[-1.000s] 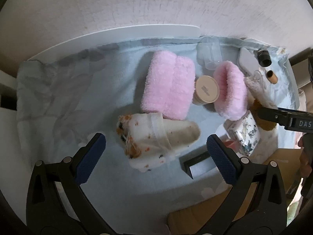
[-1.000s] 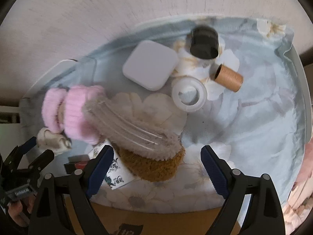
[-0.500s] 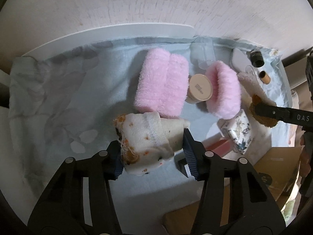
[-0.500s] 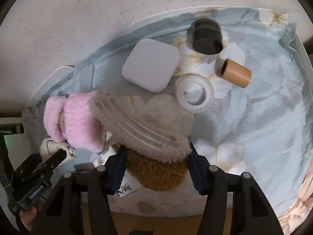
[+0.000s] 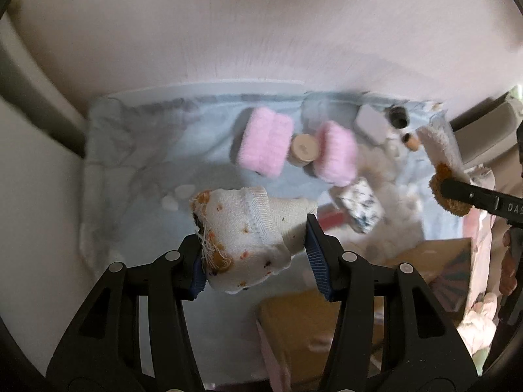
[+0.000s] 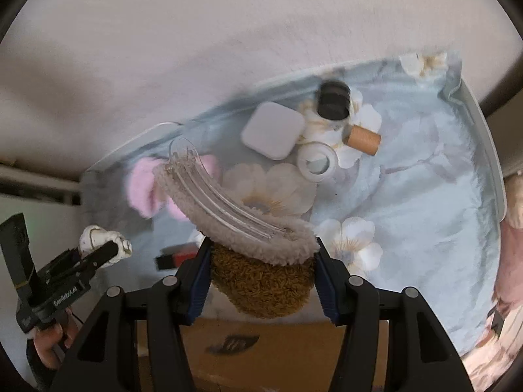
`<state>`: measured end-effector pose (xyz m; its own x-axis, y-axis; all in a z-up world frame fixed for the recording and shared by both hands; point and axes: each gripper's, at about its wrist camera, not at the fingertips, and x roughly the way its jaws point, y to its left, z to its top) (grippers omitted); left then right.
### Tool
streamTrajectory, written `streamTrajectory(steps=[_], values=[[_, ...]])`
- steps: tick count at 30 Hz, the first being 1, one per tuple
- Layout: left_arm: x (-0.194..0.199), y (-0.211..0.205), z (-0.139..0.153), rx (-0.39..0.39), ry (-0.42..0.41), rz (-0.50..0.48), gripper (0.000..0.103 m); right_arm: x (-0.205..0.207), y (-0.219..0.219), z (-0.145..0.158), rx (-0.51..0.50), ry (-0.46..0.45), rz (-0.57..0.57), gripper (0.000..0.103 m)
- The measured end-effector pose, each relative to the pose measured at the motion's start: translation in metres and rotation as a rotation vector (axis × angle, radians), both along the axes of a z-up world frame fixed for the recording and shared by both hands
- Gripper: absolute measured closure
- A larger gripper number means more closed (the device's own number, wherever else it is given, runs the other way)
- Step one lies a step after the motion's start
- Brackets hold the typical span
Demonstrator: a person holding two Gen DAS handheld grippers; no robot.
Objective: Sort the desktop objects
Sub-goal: 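Carry the sock and brush into the cardboard box and release both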
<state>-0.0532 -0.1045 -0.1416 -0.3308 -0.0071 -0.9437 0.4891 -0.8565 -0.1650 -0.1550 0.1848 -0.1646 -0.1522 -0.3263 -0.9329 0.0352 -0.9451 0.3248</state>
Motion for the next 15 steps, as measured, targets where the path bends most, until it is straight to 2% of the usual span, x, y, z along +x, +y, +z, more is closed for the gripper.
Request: streamTrajectory(steps=[4,8,15], values=[[0.024,0.021,0.039,-0.033,0.035,-0.002,0.054,0.026,0.002,0.029,-0.018,0.041,0.088,0.050],[0.034,0.052,0.059,-0.027,0.054,-0.008,0.054,0.055,0.002,0.045,-0.013,0.054,0.212,0.050],[0.051,0.111,0.060,-0.005,0.029,-0.023,0.054,0.115,0.000,0.049,0.008,0.041,0.368,0.050]])
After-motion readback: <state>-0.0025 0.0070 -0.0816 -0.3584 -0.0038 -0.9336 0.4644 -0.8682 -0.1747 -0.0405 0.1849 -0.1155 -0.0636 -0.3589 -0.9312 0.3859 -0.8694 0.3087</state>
